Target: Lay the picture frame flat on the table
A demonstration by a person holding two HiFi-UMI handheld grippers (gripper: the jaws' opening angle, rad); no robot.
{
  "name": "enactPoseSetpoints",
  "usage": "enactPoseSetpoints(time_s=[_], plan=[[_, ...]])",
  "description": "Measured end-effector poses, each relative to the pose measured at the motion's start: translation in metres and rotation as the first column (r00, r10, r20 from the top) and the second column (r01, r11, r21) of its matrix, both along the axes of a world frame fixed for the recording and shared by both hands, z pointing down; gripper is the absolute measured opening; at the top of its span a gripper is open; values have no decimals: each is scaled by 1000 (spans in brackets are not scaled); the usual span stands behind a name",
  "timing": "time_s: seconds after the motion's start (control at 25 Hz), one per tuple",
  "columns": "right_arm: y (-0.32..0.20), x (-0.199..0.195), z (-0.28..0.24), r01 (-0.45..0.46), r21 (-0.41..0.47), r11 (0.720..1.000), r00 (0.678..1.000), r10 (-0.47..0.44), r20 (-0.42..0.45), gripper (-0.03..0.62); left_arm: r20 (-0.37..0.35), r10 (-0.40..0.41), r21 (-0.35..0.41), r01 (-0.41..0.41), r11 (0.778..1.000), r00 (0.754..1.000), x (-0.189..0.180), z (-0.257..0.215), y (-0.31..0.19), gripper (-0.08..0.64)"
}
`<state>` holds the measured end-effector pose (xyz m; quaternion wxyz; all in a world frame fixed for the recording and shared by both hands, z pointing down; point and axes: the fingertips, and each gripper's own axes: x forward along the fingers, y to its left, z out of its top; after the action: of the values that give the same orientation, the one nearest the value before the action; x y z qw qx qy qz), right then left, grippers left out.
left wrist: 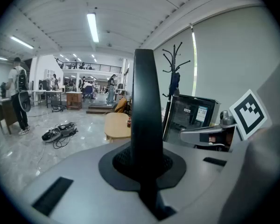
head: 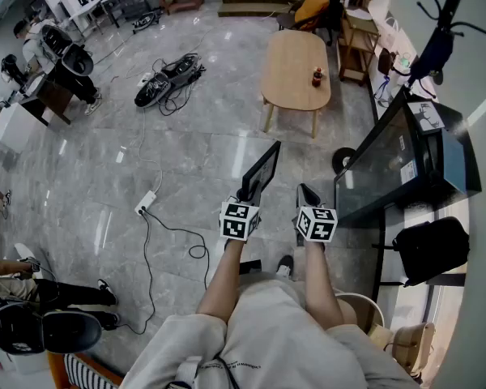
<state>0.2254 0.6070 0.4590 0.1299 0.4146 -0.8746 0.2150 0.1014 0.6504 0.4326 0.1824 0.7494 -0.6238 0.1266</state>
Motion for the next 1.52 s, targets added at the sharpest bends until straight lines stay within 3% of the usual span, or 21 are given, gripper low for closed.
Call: enactPoseSetpoints(time_s=[0.4, 0.6, 0.92, 1.2, 1.52], plan=[[-62, 25, -1, 24, 6, 1000, 1000, -25, 8, 35, 23, -26, -10, 26, 1000, 999, 29, -1, -53, 26], [-78, 48, 14, 16, -6, 1000, 1000, -16, -26, 35, -19, -70, -9, 70, 998, 997, 42, 7, -68, 27], [-96, 80, 28, 8, -61, 998, 999, -5, 49, 35, -55, -101, -14, 101, 995, 993, 59, 19, -90, 26], [-121, 61, 26, 65, -36, 997, 996, -63, 60, 35, -90, -111, 13, 112, 994, 990, 45, 17, -122, 28], [-196, 37, 18, 82, 2, 997, 996, -82, 20, 35, -155, -133, 53, 143, 988, 979, 11, 7, -210, 28]])
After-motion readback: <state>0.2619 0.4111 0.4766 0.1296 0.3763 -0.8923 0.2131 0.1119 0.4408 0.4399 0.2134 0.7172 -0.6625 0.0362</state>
